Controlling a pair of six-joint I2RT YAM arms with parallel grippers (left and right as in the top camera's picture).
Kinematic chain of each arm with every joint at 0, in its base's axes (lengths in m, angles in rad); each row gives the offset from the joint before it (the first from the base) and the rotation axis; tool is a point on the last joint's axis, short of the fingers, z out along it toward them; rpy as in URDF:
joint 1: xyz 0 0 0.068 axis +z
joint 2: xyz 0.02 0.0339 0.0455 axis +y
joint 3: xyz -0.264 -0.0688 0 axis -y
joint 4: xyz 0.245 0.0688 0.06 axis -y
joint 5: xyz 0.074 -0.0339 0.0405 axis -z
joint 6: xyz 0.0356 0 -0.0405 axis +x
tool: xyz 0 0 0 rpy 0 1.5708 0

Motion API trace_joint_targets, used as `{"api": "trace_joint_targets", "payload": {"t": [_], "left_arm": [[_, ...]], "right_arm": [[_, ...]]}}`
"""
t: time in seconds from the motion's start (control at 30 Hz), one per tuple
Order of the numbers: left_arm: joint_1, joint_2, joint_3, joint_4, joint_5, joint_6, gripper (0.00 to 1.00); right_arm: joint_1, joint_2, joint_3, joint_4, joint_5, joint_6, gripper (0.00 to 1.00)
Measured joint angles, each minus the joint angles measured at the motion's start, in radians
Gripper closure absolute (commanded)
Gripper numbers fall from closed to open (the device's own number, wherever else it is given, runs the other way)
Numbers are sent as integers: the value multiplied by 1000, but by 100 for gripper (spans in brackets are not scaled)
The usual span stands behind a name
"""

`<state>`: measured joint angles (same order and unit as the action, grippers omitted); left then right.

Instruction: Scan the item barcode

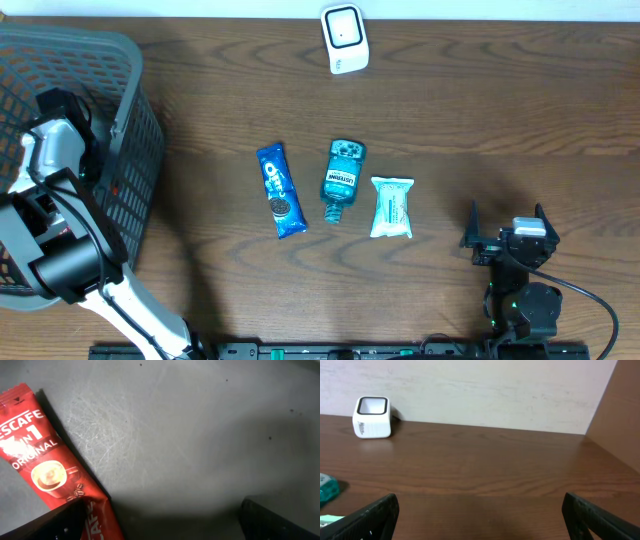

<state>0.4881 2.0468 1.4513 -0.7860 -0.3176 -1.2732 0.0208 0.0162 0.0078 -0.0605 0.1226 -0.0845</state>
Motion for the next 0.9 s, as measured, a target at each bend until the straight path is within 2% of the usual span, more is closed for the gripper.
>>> {"api": "trace_joint_targets", "payload": {"t": [0.2,0.37,0.57,0.73,0.9], "left_arm": [[0,-28,0,-25,14,17,2],[0,-120,0,-55,24,23,2],[0,-167,0,-150,25,16,2],[0,-167,-58,-128,40,-29,2],[0,-167,-132,-33,66,-56,2]], "right_arm": [[0,0,0,0,0,0,1],[0,0,0,0,0,0,1],[0,0,0,0,0,0,1],[0,0,0,0,0,0,1],[0,0,0,0,0,0,1]]}}
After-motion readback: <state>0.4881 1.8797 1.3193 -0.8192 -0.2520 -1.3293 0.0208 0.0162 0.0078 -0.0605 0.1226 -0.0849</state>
